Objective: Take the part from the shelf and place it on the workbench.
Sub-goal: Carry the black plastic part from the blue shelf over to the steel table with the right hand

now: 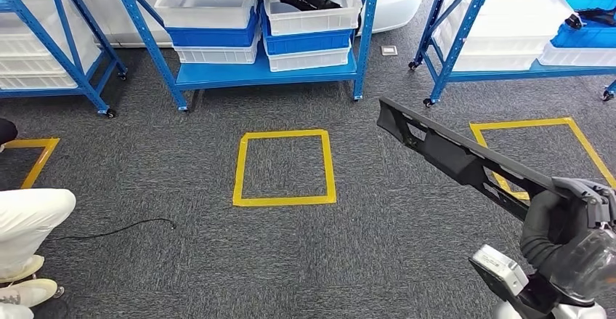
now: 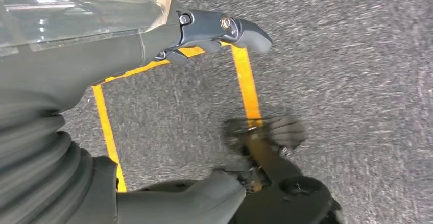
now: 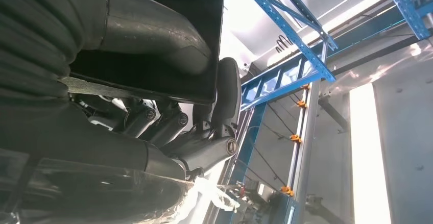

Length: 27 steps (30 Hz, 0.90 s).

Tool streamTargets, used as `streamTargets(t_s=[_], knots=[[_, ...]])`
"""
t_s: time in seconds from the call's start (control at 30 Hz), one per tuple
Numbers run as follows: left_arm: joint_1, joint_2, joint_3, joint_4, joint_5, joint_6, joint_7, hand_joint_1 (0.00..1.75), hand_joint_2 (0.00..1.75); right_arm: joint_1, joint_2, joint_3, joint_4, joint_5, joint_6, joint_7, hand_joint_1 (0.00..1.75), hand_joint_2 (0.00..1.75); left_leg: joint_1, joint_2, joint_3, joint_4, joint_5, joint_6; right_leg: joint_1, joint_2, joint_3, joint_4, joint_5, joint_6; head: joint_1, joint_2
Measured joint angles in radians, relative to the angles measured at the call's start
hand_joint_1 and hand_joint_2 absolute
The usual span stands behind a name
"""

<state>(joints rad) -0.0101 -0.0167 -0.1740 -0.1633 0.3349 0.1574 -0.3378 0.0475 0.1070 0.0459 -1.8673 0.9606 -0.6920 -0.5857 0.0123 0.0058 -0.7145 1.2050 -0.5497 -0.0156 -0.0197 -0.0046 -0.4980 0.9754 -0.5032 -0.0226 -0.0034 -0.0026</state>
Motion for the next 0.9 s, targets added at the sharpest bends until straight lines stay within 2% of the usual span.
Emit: streamTargets(t_s=[0.03,0.07,0.1,0.13,0.17,0.2,0.23,0.27,0.3,0.37,0.4,0.43,0.47,0.5,0.53,0.57,0.6,0.63,0.7,0.73,0.77,0.8,0.87,0.9], knots=[[0.0,0.0,0.0,0.0,0.0,0.0,0.0,0.0,1.75,0.0,0.0,0.0,0.0,0.0,0.0,0.0,1.75,1.75,0.0,-0.001,-0.007,0.059,-0.021,-0.002,0.002,0.0,-0.012,0.002,0.011,0.0,0.0,0.0],[-0.001,0.0,0.0,0.0,0.0,0.0,0.0,0.0,1.75,0.0,0.0,-0.001,0.0,0.0,0.0,0.0,1.75,1.75,0.0,-0.002,-0.002,0.092,-0.018,-0.002,0.004,-0.001,-0.025,0.004,0.022,0.001,0.0,0.0],[-0.001,0.0,0.0,0.0,0.0,0.0,0.0,0.0,1.75,0.0,0.0,-0.001,0.0,0.0,0.0,0.0,1.75,1.75,0.0,-0.003,0.021,0.089,0.002,0.0,0.005,0.0,-0.038,0.007,0.031,0.003,0.0,0.0],[-0.001,0.0,0.0,0.0,0.0,0.001,0.0,0.0,1.75,0.001,0.0,-0.002,0.0,0.0,0.0,0.0,1.75,1.75,0.0,-0.004,0.063,0.046,0.028,0.004,0.005,0.0,-0.049,0.01,0.039,0.006,0.0,0.0],[-0.002,0.001,0.0,0.0,0.0,0.0,0.0,0.0,1.75,0.001,0.0,-0.002,0.0,0.0,0.0,0.0,1.75,1.75,0.0,-0.006,0.118,-0.022,0.045,0.01,0.006,0.001,-0.059,0.012,0.045,0.009,-0.001,0.0],[-0.003,0.001,0.0,0.0,0.0,0.0,0.0,0.0,1.75,0.0,0.0,-0.002,0.0,0.0,0.0,0.0,1.75,1.75,-0.002,-0.007,0.174,-0.1,0.049,0.017,0.009,0.001,-0.065,0.014,0.051,0.013,0.0,0.0],[-0.005,0.002,0.0,0.0,0.0,0.0,0.0,0.0,1.75,0.0,0.0,-0.003,-0.001,0.0,0.0,-0.001,1.75,1.75,-0.005,-0.008,0.215,-0.163,0.044,0.023,0.01,0.0,-0.07,0.015,0.058,0.019,0.0,0.0],[-0.006,0.003,0.0,0.0,0.0,0.0,0.0,0.0,1.75,-0.001,0.0,-0.003,-0.001,0.0,0.0,-0.001,1.75,1.75,-0.008,-0.009,0.238,-0.203,0.037,0.027,0.011,-0.001,-0.075,0.016,0.065,0.025,0.0,0.0],[-0.006,0.003,0.0,0.0,0.0,0.001,-0.001,0.0,1.75,-0.001,0.0,-0.003,-0.001,0.0,0.0,-0.002,1.75,1.75,-0.011,-0.009,0.244,-0.223,0.033,0.03,0.011,-0.003,-0.079,0.016,0.073,0.032,0.0,0.0],[-0.006,0.002,0.0,0.0,0.002,0.001,-0.001,0.0,1.75,-0.002,0.0,-0.003,-0.001,0.0,0.0,-0.002,1.75,1.75,-0.011,-0.005,0.231,-0.236,0.045,0.041,0.013,-0.003,-0.093,0.022,0.077,0.043,0.0,0.0],[-0.006,0.002,0.0,0.0,0.003,0.001,-0.001,0.0,1.75,-0.003,0.0,-0.004,-0.001,0.001,0.0,-0.001,1.75,1.75,-0.009,-0.002,0.22,-0.242,0.056,0.049,0.014,-0.002,-0.105,0.041,0.059,0.043,0.002,0.0],[-0.006,0.001,0.0,0.0,0.003,0.001,-0.001,0.0,1.75,-0.005,0.0,-0.004,-0.001,0.002,0.0,0.0,1.75,1.75,-0.007,0.001,0.207,-0.246,0.069,0.057,0.014,0.0,-0.122,0.076,0.026,0.04,0.004,0.0],[-0.006,0.001,0.0,0.0,0.003,0.001,-0.002,0.0,1.75,-0.007,-0.001,-0.004,-0.001,0.003,0.0,0.001,1.75,1.75,-0.006,0.004,0.194,-0.247,0.082,0.062,0.011,0.001,-0.144,0.133,-0.019,0.035,0.006,0.0],[-0.006,0.001,0.0,0.0,0.003,0.0,-0.002,0.0,1.75,-0.008,-0.001,-0.004,-0.001,0.005,0.0,0.002,1.75,1.75,-0.006,0.006,0.179,-0.247,0.094,0.065,0.009,0.001,-0.164,0.201,-0.062,0.032,0.008,0.0],[-0.005,0.001,0.001,0.0,0.003,-0.002,-0.003,0.0,1.75,-0.009,-0.001,-0.004,-0.001,0.008,0.0,0.003,1.75,1.75,-0.006,0.007,0.166,-0.246,0.105,0.065,0.007,0.001,-0.179,0.266,-0.092,0.034,0.008,0.0],[-0.005,0.001,0.001,0.0,0.003,-0.004,-0.004,0.0,1.75,-0.009,-0.002,-0.004,-0.001,0.01,0.0,0.005,1.75,1.75,-0.006,0.009,0.153,-0.246,0.116,0.063,0.003,0.001,-0.182,0.31,-0.103,0.042,0.009,0.0],[-0.005,0.001,0.001,0.0,0.003,-0.006,-0.005,0.0,1.75,-0.009,-0.003,-0.004,0.0,0.009,0.0,0.006,1.75,1.75,-0.005,0.012,0.139,-0.245,0.126,0.06,0.0,0.001,-0.168,0.318,-0.093,0.055,0.009,0.0],[-0.005,0.0,0.001,0.0,0.004,-0.008,-0.007,0.0,1.75,-0.01,-0.004,-0.004,0.0,0.004,0.0,0.009,1.75,1.75,-0.004,0.016,0.127,-0.244,0.136,0.056,-0.005,-0.002,-0.138,0.291,-0.07,0.069,0.009,0.0],[-0.003,0.0,0.001,0.0,0.004,-0.014,-0.011,0.0,1.75,-0.013,-0.008,-0.002,0.0,-0.02,0.0,0.029,1.75,1.75,-0.004,0.024,0.105,-0.235,0.151,0.045,-0.012,-0.028,-0.037,0.16,-0.028,0.092,0.011,0.0],[-0.002,0.0,0.001,0.0,0.004,-0.018,-0.013,0.0,1.75,-0.017,-0.012,0.001,0.0,-0.031,0.0,0.044,1.75,1.75,-0.007,0.03,0.096,-0.227,0.156,0.039,-0.01,-0.043,0.006,0.093,-0.026,0.092,0.011,0.0],[-0.001,0.001,0.0,0.0,0.004,-0.021,-0.014,0.0,1.75,-0.02,-0.016,0.004,-0.001,-0.037,0.0,0.061,1.75,1.75,-0.01,0.037,0.088,-0.218,0.159,0.033,-0.01,-0.053,0.034,0.041,-0.035,0.085,0.012,0.0],[0.0,0.002,0.0,0.0,0.004,-0.024,-0.015,0.0,1.75,-0.021,-0.021,0.007,-0.001,-0.036,0.0,0.074,1.75,1.75,-0.012,0.045,0.082,-0.211,0.162,0.028,-0.008,-0.054,0.046,0.013,-0.044,0.075,0.011,0.0],[0.0,0.002,0.0,0.0,0.003,-0.028,-0.014,0.0,1.75,-0.015,-0.027,0.01,-0.001,-0.026,0.0,0.094,1.75,1.75,-0.008,0.058,0.075,-0.202,0.163,0.017,-0.012,-0.035,0.033,0.008,-0.049,0.051,0.007,0.0],[0.0,0.002,0.0,0.0,0.003,-0.03,-0.014,0.0,1.75,-0.011,-0.028,0.011,-0.001,-0.021,0.0,0.099,1.75,1.75,-0.003,0.053,0.07,-0.187,0.147,0.012,-0.013,-0.027,0.028,0.01,-0.043,0.041,0.006,0.0]])
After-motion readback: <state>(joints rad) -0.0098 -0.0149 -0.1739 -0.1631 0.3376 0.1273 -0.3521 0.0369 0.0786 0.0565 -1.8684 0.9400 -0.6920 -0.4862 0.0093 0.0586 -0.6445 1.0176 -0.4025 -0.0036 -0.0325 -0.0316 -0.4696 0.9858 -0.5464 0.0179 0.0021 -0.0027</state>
